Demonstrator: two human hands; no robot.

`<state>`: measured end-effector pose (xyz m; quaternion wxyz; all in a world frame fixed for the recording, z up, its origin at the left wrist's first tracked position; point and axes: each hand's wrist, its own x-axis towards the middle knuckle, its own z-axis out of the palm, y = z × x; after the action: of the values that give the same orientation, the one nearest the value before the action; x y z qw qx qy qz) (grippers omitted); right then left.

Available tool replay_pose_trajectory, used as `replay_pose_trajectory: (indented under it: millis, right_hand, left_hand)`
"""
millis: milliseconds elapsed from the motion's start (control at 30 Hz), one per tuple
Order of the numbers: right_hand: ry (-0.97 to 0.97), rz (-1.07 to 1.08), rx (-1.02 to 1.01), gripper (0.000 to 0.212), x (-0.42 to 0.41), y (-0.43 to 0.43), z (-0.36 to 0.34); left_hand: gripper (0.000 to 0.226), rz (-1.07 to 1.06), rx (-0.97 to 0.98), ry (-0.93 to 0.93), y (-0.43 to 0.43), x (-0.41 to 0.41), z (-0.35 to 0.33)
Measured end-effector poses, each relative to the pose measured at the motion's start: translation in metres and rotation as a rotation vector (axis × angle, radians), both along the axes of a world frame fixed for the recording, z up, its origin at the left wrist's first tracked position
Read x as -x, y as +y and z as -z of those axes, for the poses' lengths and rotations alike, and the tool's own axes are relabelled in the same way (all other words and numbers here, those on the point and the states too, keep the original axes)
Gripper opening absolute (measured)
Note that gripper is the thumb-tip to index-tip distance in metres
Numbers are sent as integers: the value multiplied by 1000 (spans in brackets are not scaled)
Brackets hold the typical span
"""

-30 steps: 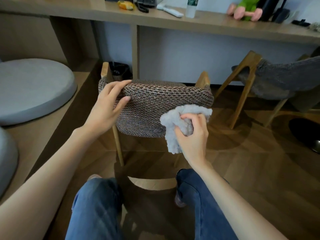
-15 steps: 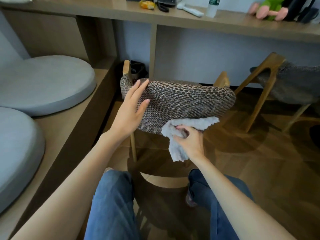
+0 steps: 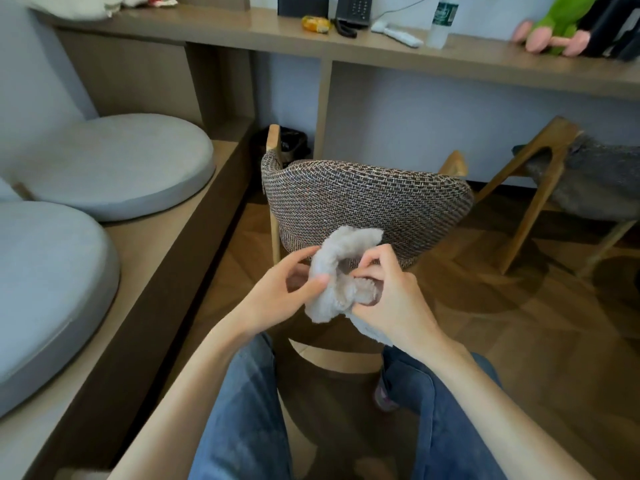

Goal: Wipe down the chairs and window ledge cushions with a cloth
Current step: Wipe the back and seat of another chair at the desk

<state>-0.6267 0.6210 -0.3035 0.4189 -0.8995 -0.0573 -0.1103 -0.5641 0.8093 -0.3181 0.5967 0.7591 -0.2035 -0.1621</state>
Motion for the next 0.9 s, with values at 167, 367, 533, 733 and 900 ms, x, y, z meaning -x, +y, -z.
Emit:
replay_pose_trajectory:
  millis: [167,367,533,733,900]
  right_hand:
    - [46,-132,328,56,3,8,-16]
    - [-70,-74,40,46,7,11,-26]
    - [-135,-98,15,25,4,5,-29]
    - [-286,115,322,32,-43,-16,-58]
    - [-122,172,479,43,-99,-22,-70]
  left_hand:
    - [105,-31,-177,-209,24,21,3]
    - [54,-25,-287,-185,23,30,0]
    - [24,-224,-200,-274,19,23,-5]
    - [27,-531,-179,-340,18,-15,-10]
    - [35,-555,-36,-325,-29,-49,-12]
